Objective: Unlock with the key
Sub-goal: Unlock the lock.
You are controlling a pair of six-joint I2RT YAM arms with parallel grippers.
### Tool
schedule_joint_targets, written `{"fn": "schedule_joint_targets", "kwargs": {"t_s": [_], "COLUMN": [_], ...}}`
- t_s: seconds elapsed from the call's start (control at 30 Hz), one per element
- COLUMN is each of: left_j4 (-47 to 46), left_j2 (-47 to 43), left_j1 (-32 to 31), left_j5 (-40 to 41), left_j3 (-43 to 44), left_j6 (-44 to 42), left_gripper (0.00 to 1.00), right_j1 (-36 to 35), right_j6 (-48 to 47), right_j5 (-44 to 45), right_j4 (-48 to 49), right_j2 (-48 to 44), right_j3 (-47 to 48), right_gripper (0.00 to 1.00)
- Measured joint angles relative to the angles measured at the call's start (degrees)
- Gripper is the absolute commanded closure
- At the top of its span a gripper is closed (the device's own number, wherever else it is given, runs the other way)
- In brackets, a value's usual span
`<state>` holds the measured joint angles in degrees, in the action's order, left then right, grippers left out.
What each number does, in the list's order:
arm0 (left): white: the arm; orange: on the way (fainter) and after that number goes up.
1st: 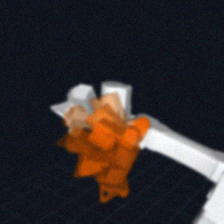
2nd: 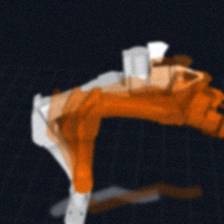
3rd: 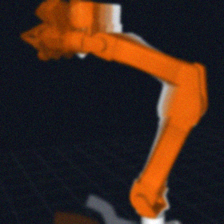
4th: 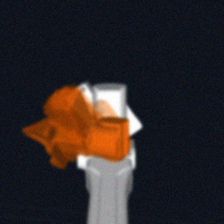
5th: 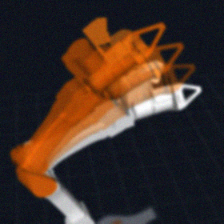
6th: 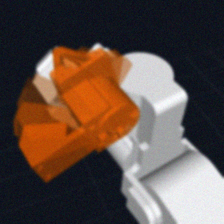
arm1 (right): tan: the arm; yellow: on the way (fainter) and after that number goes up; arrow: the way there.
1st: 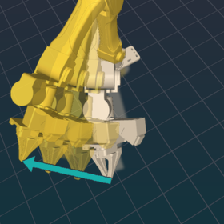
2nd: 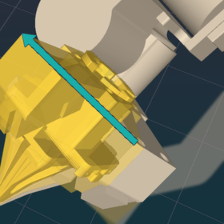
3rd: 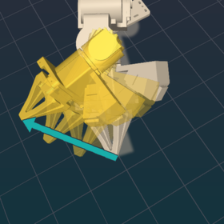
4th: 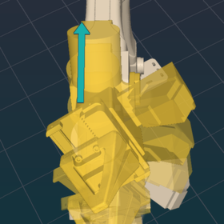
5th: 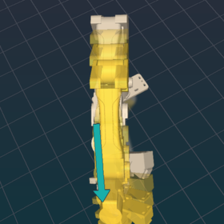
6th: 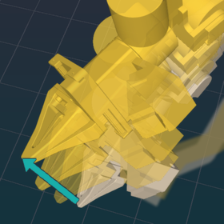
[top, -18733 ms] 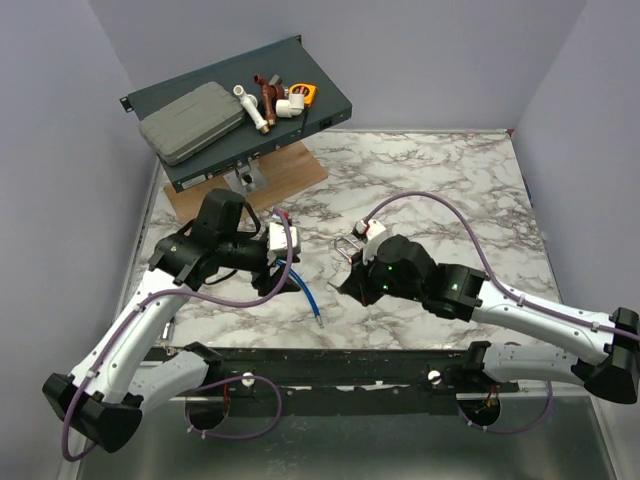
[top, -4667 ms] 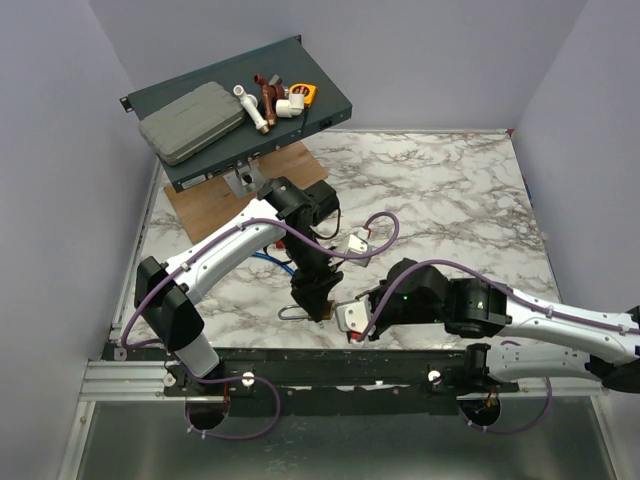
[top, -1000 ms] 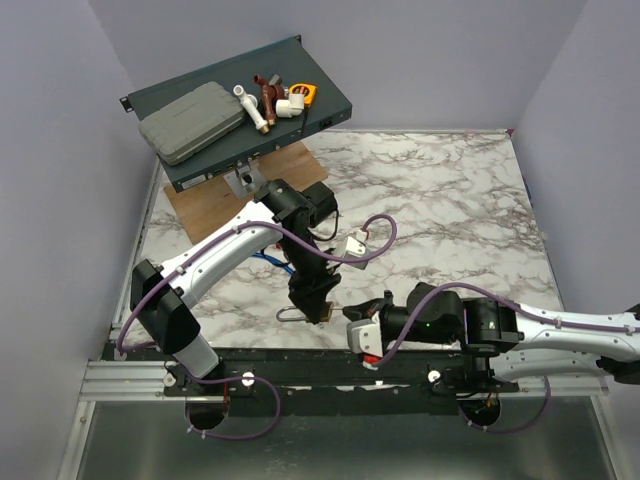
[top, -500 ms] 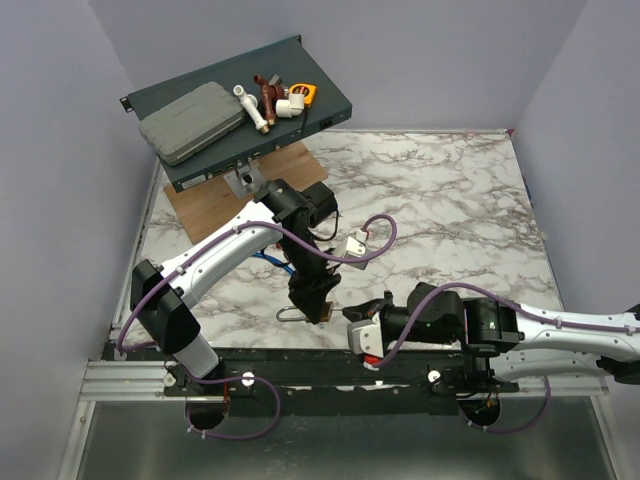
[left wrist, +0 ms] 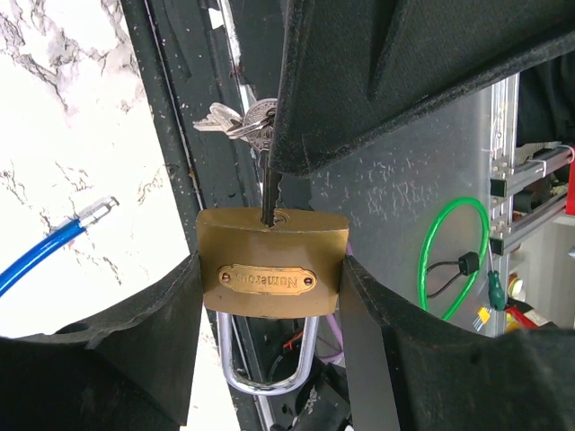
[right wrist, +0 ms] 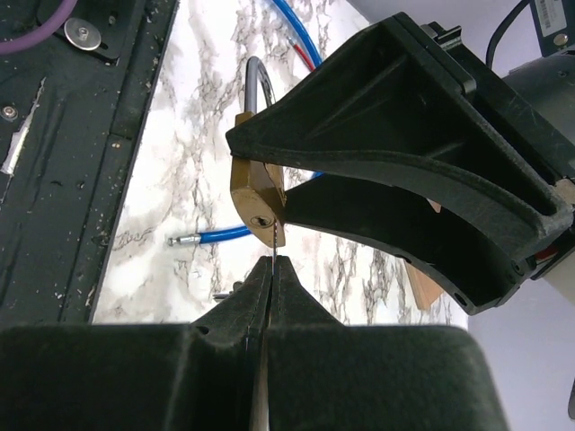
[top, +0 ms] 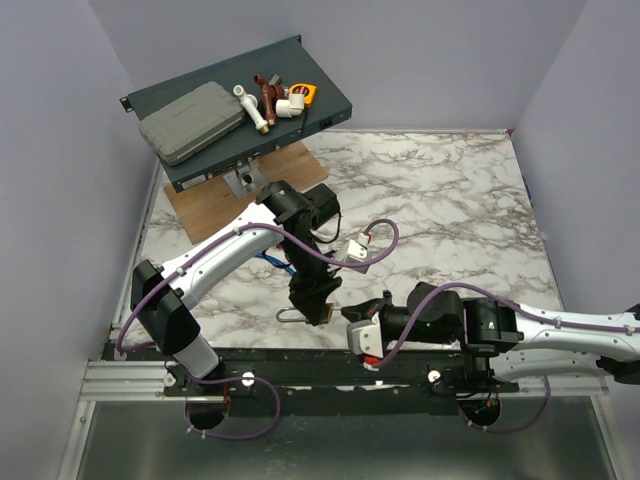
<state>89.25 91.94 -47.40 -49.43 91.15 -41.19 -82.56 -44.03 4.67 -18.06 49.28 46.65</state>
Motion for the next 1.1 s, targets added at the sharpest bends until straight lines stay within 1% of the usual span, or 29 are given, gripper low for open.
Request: {"fn": "schedule_joint_targets", "kwargs": {"t_s": [1.1], "left_j4": [0.0], "left_j2": [0.0], "left_j1": [0.0], "left_j5": [0.4], "left_j3": [0.0], "left_j6": [-0.4], "left_gripper": [1.0], "right_j1": [0.0], "right_j6": [0.0], "right_j5": [-0.5], "right_j4": [0.0], "right_j2": [-0.2], "right_j3": [-1.2], "right_gripper": [0.99]}}
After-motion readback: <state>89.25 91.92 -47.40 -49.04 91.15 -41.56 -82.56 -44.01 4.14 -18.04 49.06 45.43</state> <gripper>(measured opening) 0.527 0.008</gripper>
